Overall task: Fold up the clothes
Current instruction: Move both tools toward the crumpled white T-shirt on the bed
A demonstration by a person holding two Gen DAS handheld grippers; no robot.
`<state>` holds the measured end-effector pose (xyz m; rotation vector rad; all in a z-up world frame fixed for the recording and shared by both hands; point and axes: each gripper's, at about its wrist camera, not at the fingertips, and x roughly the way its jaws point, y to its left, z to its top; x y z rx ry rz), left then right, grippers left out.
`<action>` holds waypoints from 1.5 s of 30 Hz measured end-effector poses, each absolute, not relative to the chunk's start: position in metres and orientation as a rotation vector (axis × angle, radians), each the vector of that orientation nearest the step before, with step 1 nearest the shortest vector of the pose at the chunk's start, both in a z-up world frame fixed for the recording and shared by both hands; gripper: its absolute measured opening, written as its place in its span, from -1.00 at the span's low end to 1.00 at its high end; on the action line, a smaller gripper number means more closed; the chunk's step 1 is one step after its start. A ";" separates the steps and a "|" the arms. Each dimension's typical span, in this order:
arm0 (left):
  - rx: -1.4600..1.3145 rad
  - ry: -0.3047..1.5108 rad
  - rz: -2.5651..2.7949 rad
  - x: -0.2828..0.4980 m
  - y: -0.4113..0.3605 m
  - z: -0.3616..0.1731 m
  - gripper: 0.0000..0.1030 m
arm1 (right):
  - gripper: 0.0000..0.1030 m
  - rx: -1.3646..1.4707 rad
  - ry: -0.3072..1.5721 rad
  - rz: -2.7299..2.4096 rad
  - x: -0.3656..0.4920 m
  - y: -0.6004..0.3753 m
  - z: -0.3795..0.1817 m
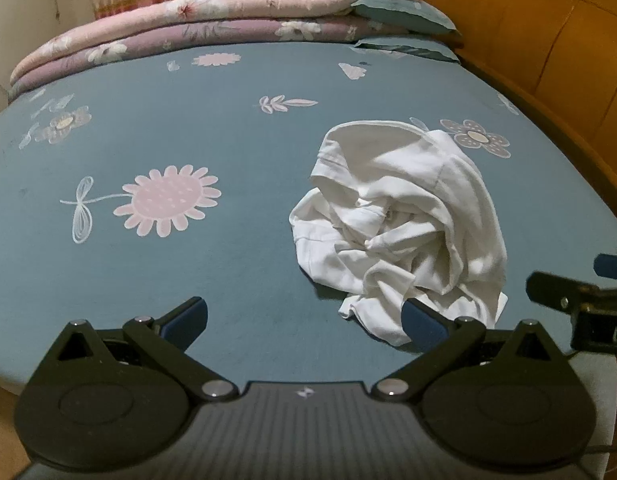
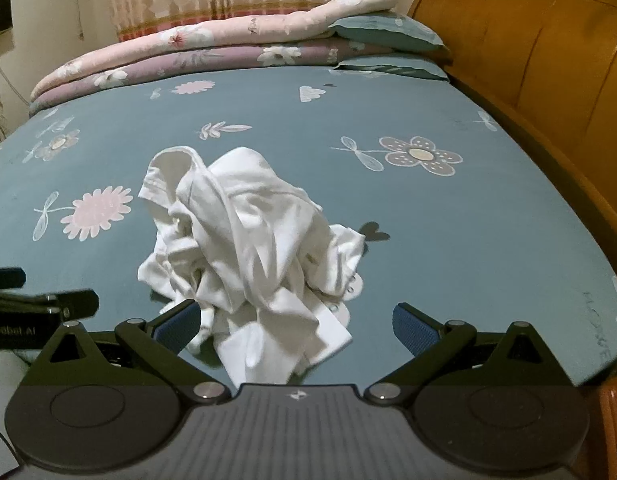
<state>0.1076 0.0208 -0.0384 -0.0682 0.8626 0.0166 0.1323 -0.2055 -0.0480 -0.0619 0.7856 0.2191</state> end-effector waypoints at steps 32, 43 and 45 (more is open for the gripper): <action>-0.101 0.930 -0.003 0.176 0.030 -0.080 0.99 | 1.00 -0.263 0.701 0.087 0.249 -0.211 -0.089; -0.039 0.911 -0.084 0.196 0.006 -0.073 0.99 | 1.00 -0.292 0.753 -0.065 0.293 -0.260 -0.105; -0.030 0.909 -0.093 0.198 0.002 -0.072 0.99 | 1.00 -0.299 0.747 -0.092 0.295 -0.269 -0.104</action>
